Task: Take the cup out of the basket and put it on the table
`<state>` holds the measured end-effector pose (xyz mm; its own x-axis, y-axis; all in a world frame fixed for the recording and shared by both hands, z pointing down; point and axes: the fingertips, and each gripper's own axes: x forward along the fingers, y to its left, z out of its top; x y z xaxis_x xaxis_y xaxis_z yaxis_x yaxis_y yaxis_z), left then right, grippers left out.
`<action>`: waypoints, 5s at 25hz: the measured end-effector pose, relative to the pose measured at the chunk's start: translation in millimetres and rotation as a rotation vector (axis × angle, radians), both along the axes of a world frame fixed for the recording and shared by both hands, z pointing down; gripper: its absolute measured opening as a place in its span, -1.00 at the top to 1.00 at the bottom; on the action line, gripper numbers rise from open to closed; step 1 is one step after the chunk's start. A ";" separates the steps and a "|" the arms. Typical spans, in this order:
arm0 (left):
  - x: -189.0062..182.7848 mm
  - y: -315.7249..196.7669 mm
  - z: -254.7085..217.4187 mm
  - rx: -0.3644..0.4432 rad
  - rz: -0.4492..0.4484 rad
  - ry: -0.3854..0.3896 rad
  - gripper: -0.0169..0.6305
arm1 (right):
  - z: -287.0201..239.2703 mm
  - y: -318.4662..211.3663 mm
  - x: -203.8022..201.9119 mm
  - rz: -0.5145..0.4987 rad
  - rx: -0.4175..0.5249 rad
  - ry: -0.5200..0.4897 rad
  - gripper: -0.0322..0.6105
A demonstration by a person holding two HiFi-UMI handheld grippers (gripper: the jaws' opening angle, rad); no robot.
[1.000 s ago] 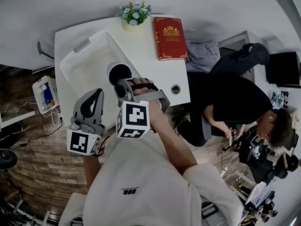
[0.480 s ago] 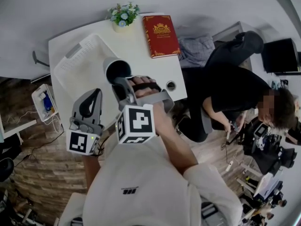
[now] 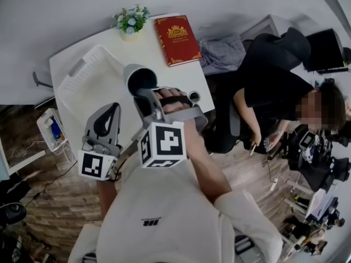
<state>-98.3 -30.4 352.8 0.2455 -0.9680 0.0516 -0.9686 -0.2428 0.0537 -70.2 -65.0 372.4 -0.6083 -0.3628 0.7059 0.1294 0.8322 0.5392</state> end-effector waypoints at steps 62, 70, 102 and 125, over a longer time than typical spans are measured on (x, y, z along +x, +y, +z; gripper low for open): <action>105.1 -89.5 41.6 -0.110 0.399 -0.007 0.92 | 178.2 -47.6 142.8 0.373 -0.262 0.305 0.81; 111.5 -91.1 45.4 -0.126 0.420 -0.019 0.92 | 200.1 -45.1 144.7 0.364 -0.302 0.335 0.81; 111.7 -98.7 55.0 -0.160 0.420 -0.018 0.92 | 241.3 -52.8 152.3 0.332 -0.404 0.432 0.80; 119.8 -99.1 57.2 -0.164 0.445 -0.039 0.92 | 234.0 -63.7 154.6 0.376 -0.342 0.405 0.80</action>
<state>21.5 -129.5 410.0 0.6293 -0.7475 0.2128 -0.7745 -0.6259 0.0919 84.4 -128.7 606.4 -0.1445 -0.2132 0.9663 -0.0669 0.9764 0.2055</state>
